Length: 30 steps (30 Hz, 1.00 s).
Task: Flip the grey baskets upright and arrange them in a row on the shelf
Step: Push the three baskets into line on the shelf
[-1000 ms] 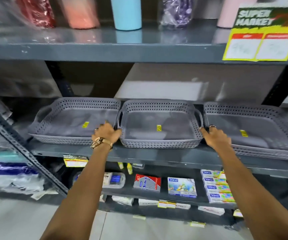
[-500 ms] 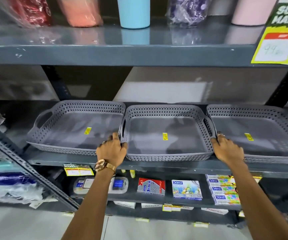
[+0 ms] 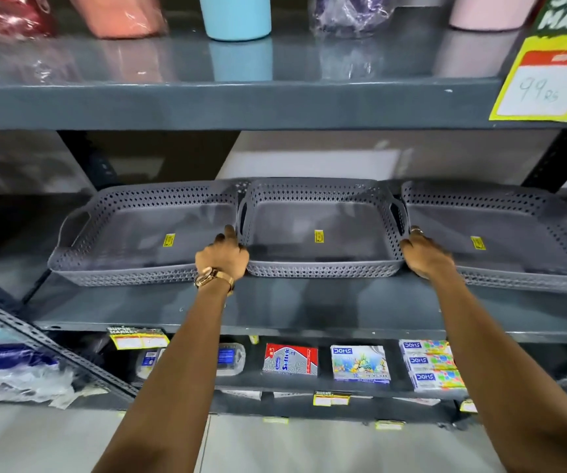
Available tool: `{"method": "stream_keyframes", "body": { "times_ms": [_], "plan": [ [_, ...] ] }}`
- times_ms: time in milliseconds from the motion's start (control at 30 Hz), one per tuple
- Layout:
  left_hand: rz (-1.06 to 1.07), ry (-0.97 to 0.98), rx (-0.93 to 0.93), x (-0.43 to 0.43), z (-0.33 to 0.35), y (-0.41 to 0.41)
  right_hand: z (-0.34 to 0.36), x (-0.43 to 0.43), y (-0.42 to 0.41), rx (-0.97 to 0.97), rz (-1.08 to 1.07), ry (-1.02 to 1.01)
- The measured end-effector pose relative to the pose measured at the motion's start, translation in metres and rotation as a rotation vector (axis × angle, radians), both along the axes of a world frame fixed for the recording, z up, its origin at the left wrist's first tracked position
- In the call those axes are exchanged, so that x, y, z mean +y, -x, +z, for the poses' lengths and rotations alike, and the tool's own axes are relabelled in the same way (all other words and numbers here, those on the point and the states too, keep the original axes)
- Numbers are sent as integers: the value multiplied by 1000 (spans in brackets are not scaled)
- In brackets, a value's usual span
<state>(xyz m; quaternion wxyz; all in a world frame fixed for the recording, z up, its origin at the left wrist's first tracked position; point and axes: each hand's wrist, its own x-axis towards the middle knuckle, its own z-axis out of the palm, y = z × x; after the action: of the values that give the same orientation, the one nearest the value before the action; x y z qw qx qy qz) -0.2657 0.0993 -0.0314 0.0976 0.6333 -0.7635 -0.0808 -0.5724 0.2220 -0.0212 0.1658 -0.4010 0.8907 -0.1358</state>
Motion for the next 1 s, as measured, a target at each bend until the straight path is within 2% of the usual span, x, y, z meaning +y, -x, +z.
{"method": "stream_keyframes", "body": {
  "times_ms": [733, 1000],
  "plan": [
    [5, 95, 28, 84, -11, -41, -11, 87, -28, 129, 57, 23],
    [2, 98, 27, 83, -7, -41, -10, 92, -24, 179, 93, 28]
  ]
}}
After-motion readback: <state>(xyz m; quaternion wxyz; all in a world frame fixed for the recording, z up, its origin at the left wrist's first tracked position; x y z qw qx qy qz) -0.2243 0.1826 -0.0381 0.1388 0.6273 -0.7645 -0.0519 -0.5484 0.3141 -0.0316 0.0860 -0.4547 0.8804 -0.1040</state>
